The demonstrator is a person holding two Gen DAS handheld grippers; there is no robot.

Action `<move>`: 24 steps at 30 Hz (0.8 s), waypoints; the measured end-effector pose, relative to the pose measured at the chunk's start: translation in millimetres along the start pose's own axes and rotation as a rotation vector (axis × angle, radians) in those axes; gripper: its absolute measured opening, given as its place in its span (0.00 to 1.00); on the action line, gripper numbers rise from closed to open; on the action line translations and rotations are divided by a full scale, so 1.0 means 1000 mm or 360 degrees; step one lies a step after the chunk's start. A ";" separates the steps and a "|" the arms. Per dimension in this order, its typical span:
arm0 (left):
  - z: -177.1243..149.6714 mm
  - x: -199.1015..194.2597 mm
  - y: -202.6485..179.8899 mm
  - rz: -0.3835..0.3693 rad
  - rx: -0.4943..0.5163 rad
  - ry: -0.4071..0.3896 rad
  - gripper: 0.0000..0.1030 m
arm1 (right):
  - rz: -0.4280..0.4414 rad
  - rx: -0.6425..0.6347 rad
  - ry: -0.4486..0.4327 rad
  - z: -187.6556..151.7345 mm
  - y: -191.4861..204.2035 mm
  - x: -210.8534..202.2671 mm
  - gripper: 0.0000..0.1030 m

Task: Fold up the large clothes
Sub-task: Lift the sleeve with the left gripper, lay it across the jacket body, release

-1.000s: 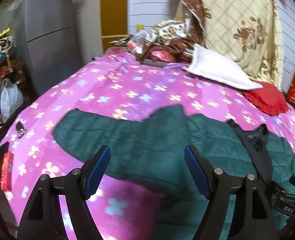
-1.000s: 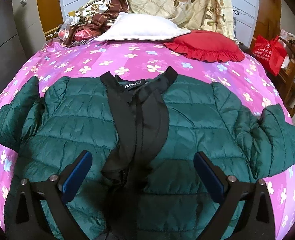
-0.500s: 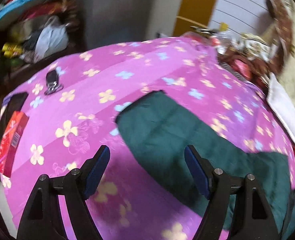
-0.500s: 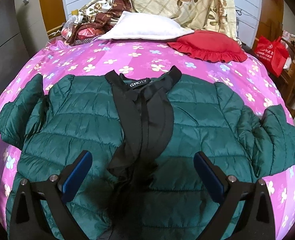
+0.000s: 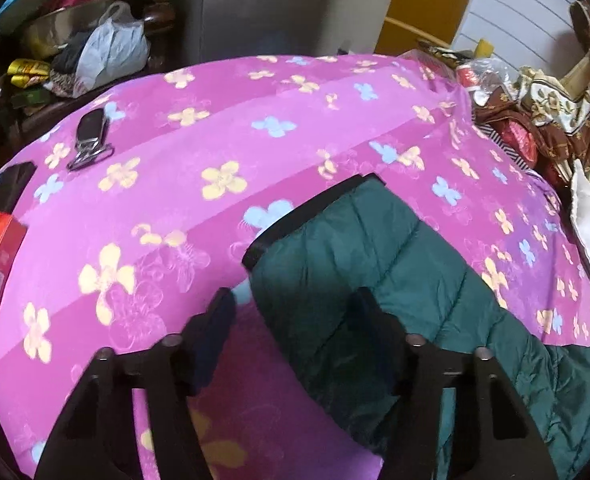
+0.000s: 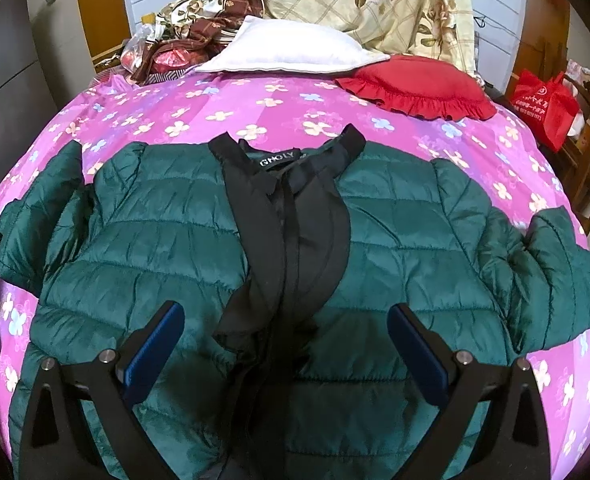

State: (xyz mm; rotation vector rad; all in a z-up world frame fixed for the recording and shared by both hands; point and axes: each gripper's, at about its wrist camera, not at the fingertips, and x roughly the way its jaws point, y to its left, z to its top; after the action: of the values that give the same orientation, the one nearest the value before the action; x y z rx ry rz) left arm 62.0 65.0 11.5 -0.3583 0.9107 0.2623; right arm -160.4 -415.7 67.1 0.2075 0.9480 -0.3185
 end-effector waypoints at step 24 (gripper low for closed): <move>-0.022 -0.155 -0.062 -0.0482 0.0285 -0.0284 0.00 | -0.0029 -0.0017 -0.0031 -0.003 -0.005 -0.018 1.00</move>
State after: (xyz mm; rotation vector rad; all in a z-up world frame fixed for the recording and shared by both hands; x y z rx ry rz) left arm -22.3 -11.5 136.1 -0.2968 0.6869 -0.0654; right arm -174.3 -416.1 79.8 0.1858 0.9327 -0.3314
